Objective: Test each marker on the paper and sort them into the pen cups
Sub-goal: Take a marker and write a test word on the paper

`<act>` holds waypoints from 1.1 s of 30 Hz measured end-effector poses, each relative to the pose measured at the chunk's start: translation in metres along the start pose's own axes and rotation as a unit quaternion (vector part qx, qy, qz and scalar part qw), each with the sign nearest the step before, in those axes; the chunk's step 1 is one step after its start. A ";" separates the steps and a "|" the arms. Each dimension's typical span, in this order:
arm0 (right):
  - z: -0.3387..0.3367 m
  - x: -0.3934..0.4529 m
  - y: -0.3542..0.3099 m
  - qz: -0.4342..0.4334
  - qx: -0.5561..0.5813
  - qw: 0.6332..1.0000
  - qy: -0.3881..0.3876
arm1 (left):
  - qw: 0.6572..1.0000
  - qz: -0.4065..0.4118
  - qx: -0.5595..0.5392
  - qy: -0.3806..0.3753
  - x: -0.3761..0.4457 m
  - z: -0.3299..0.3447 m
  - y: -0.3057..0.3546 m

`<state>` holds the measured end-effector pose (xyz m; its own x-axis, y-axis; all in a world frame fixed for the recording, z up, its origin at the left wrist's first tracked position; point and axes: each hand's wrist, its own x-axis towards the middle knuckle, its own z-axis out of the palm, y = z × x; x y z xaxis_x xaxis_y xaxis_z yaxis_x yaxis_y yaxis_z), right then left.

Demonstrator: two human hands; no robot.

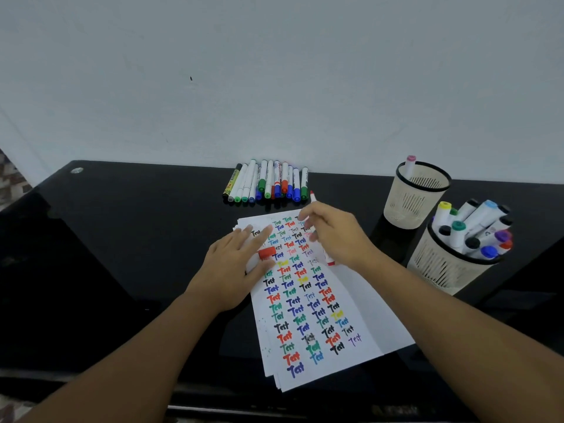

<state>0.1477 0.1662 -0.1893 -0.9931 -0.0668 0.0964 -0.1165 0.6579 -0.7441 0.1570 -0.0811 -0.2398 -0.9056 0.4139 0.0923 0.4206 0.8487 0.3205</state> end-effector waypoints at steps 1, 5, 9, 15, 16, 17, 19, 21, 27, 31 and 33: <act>0.000 0.001 0.003 0.028 0.066 0.997 0.012 | 1.000 0.009 0.010 -0.018 0.000 -0.001 0.001; -0.001 -0.002 0.014 0.059 0.157 0.986 -0.007 | 0.998 0.037 0.037 -0.047 0.002 -0.003 0.000; 0.005 -0.009 0.025 0.046 0.152 0.986 0.044 | 0.996 0.039 0.048 -0.057 0.001 -0.001 -0.004; 0.015 -0.016 0.030 0.077 0.163 0.978 0.102 | 0.998 0.023 0.034 -0.053 0.004 -0.002 -0.001; 0.016 -0.017 0.032 0.081 0.153 0.979 0.104 | 0.998 0.020 0.033 -0.052 0.004 -0.003 -0.001; 0.015 -0.017 0.033 0.084 0.149 0.980 0.103 | 0.998 0.018 0.032 -0.053 0.004 -0.003 -0.001; 0.012 -0.017 0.033 0.076 0.147 0.981 0.101 | 0.998 0.012 0.031 -0.055 0.004 -0.003 -0.001; 0.005 -0.016 0.032 0.062 0.147 0.982 0.102 | 0.998 0.009 0.028 -0.053 0.004 -0.002 -0.001; 0.003 -0.020 0.035 0.096 0.144 0.980 0.103 | 0.999 0.007 0.025 -0.041 0.005 -0.001 0.000; 0.007 -0.016 0.034 0.105 0.120 0.985 0.063 | 0.999 0.006 0.026 -0.043 0.006 0.000 -0.001; 0.007 -0.017 0.035 0.095 0.105 0.988 0.054 | 0.999 0.005 0.028 -0.044 0.006 0.000 -0.001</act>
<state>0.1601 0.1848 -0.2217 -0.9914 0.1306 0.0039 0.0598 0.4802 -0.8751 0.1515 -0.0797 -0.2399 -0.8940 0.4479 0.0113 0.4344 0.8603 0.2666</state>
